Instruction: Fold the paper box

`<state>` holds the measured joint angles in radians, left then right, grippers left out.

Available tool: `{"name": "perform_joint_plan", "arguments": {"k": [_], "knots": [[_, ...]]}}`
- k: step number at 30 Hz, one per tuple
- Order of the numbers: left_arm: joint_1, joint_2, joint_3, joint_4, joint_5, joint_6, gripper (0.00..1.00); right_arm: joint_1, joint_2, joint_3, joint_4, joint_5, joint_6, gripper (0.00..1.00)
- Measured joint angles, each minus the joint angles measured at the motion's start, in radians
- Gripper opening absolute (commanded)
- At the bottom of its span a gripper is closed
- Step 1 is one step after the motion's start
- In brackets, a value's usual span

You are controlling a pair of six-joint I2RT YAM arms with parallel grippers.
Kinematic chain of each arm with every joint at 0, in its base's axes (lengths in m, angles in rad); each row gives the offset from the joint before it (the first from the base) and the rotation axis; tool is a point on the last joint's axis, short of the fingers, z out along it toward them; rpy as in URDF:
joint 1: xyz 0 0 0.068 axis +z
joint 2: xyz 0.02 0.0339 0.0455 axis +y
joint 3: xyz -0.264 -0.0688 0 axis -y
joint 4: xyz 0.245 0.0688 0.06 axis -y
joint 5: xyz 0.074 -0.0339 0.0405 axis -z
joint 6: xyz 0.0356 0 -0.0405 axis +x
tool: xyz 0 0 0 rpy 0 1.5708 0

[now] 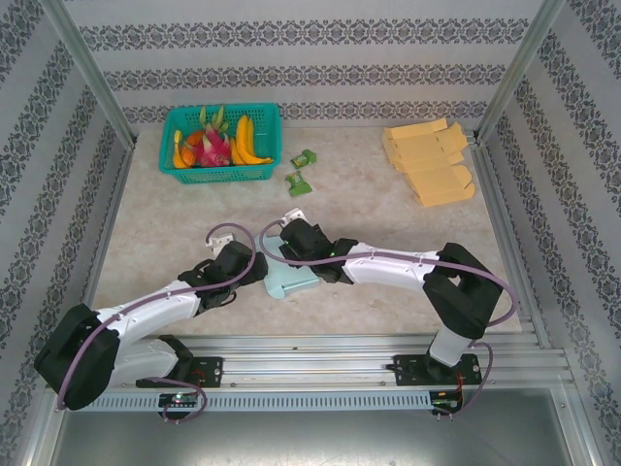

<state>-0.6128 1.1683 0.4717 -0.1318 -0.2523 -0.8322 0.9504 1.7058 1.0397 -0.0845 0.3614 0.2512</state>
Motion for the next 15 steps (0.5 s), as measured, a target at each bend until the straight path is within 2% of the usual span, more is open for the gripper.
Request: {"name": "perform_joint_plan", "arguments": {"k": [11, 15], "knots": [[0.000, 0.026, -0.027, 0.031, 0.012, -0.008, 0.99, -0.058, 0.016, -0.086, 0.029, -0.175, -0.002, 0.63], [0.000, -0.048, -0.026, -0.009, 0.005, -0.007, 1.00, -0.093, 0.010, -0.098, 0.048, -0.269, -0.064, 0.61]]}}
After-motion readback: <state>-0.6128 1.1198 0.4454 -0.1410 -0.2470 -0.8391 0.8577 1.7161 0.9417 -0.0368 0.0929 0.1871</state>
